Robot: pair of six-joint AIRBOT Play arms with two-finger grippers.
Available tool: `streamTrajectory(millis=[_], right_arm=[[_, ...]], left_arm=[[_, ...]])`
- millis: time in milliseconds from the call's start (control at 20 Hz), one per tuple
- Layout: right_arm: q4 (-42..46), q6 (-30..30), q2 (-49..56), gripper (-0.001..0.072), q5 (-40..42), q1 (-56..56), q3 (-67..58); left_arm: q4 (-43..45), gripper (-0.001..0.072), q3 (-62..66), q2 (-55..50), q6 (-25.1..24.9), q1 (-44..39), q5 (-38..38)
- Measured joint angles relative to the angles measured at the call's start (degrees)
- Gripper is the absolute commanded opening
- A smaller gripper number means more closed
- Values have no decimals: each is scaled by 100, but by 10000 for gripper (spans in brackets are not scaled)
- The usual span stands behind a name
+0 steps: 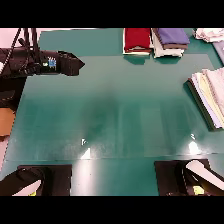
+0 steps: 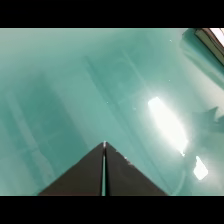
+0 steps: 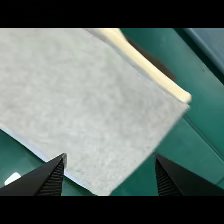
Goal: Fold the shirts.
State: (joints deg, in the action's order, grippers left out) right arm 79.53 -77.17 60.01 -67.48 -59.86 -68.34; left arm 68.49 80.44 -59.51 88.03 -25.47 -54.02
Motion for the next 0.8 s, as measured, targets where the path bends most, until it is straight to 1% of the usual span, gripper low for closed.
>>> streamTrajectory(millis=[150, 250, 400, 550, 600, 650, 750, 800], right_arm=[[-483, 17, -144, 628, 83, -26, -96], [-1051, 22, -205, 628, 188, 358, -286], [-1674, 26, -247, 624, 310, 1464, -586], [-1928, 31, -262, 620, 544, 2920, -780], [-1976, 33, -262, 544, 638, 3434, -817], [-2013, 33, -262, 361, 754, 3895, -846], [-2037, 35, -260, 37, 949, 4760, -876], [-2055, 35, -260, 13, 1034, 5106, -887]], left_arm=[[0, 26, 0, 0, 0, 0, 0], [2, 26, 0, 0, 0, 0, 4], [20, 26, 0, 0, 0, 0, 26], [28, 26, 0, 0, 0, 0, 90], [31, 26, 0, 0, 0, 0, 101], [35, 26, 0, 0, 0, 0, 133], [37, 27, 0, 0, 0, 0, 153], [37, 26, 0, 0, 0, 0, 168]])
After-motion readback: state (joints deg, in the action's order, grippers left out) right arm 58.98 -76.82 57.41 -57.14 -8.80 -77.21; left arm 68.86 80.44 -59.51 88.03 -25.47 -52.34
